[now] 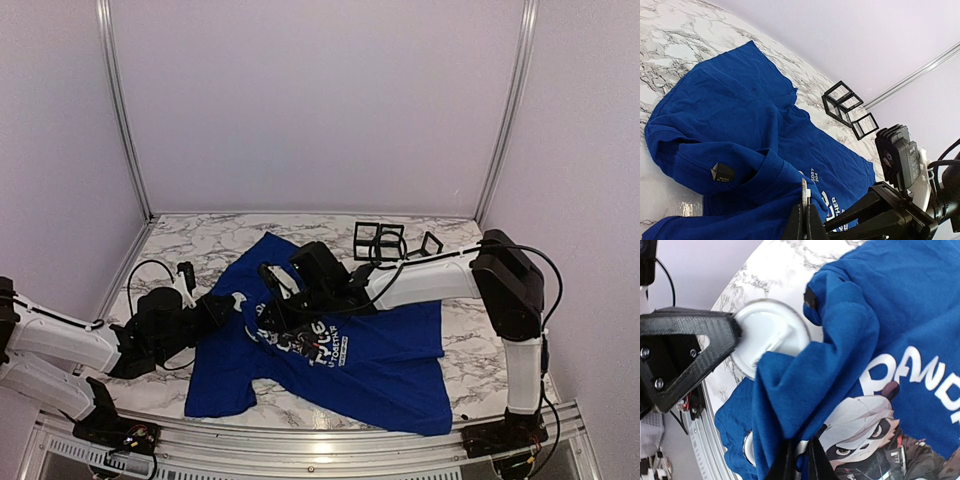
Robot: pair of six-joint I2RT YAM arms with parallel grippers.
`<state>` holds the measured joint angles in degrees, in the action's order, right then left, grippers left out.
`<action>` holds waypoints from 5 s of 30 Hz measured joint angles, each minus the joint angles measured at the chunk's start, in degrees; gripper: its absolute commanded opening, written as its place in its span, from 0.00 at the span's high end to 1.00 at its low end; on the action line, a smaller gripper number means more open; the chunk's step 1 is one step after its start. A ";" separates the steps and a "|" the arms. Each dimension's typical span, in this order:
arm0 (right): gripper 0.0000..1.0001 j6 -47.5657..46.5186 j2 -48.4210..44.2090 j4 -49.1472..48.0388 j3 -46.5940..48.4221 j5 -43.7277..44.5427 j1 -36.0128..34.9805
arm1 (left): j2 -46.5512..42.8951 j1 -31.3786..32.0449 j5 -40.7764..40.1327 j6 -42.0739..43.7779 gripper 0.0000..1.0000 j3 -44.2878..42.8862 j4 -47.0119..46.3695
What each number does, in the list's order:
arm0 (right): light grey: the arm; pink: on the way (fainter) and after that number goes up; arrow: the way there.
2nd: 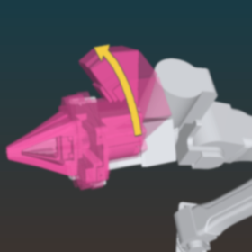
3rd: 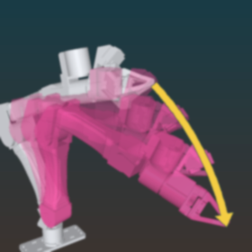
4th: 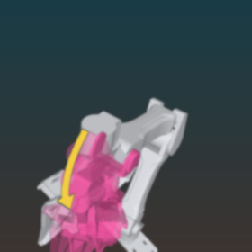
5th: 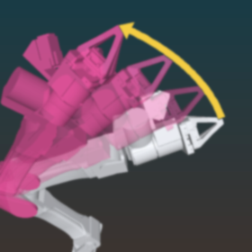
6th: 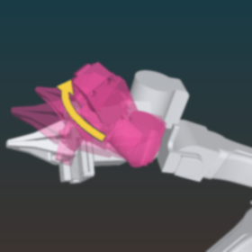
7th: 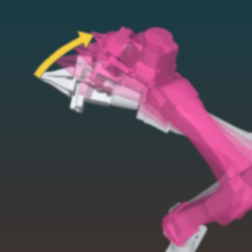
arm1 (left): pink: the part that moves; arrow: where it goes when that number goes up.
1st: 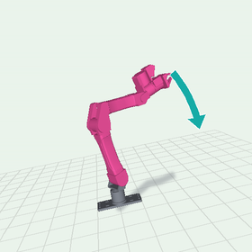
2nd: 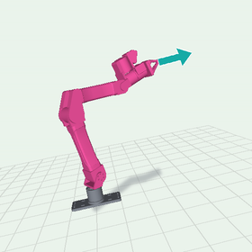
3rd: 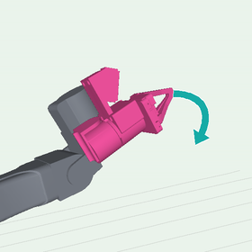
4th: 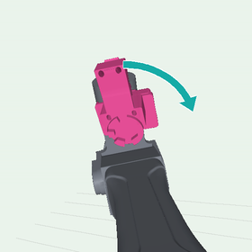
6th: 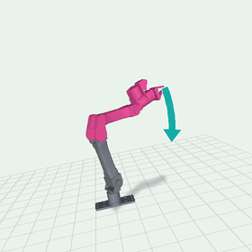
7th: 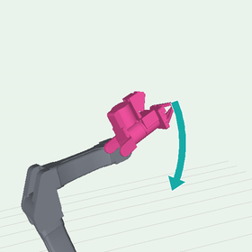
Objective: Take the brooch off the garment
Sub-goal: Pass from the left arm to the right, then pass from the right arm to the left, then open the brooch with the flattened clothing.
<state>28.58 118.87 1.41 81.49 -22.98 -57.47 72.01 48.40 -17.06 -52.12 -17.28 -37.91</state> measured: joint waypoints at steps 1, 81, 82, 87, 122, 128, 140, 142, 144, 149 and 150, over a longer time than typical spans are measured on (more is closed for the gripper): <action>0.76 -0.20 -0.04 0.13 0.00 0.09 0.00 | 0.26 0.00 -0.02 0.00 1.00 0.35 -1.22; 1.00 -1.20 2.08 -3.50 3.87 2.71 1.42 | -0.28 -8.92 27.08 14.38 0.80 -18.67 37.40; 1.00 -1.27 2.08 -3.48 3.87 2.75 1.38 | 0.02 -8.94 27.10 14.69 0.80 -18.82 38.32; 1.00 -1.44 2.08 -3.41 3.87 2.84 1.33 | 0.57 -8.98 26.93 15.54 0.74 -19.39 41.66; 1.00 -1.66 2.08 -2.84 4.22 2.97 0.79 | 2.16 -11.30 29.20 18.53 1.00 -21.18 44.17; 1.00 -1.57 2.08 -2.78 4.22 3.23 0.76 | 2.34 -11.30 29.90 18.03 1.00 -21.11 43.21; 1.00 2.47 2.08 -6.10 2.54 1.77 1.97 | -0.61 -11.30 29.53 9.68 1.00 -10.54 23.82; 1.00 3.19 1.97 -7.02 1.86 1.27 2.38 | -0.66 -11.30 29.29 8.66 1.00 -9.46 20.94; 1.00 4.20 1.55 -8.50 0.79 0.72 2.80 | -0.79 -11.30 29.03 7.89 1.00 -8.59 18.75; 0.91 5.92 0.24 -12.07 -1.53 -0.87 3.50 | -1.88 -11.28 28.50 7.02 1.00 -6.71 14.27; 0.86 6.29 0.09 -12.66 -1.84 -1.16 3.56 | -1.97 -11.28 28.44 6.82 1.00 -6.34 13.20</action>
<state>34.87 118.96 -11.25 79.66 -24.14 -53.91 70.04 37.12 11.38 -45.30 -23.62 -24.71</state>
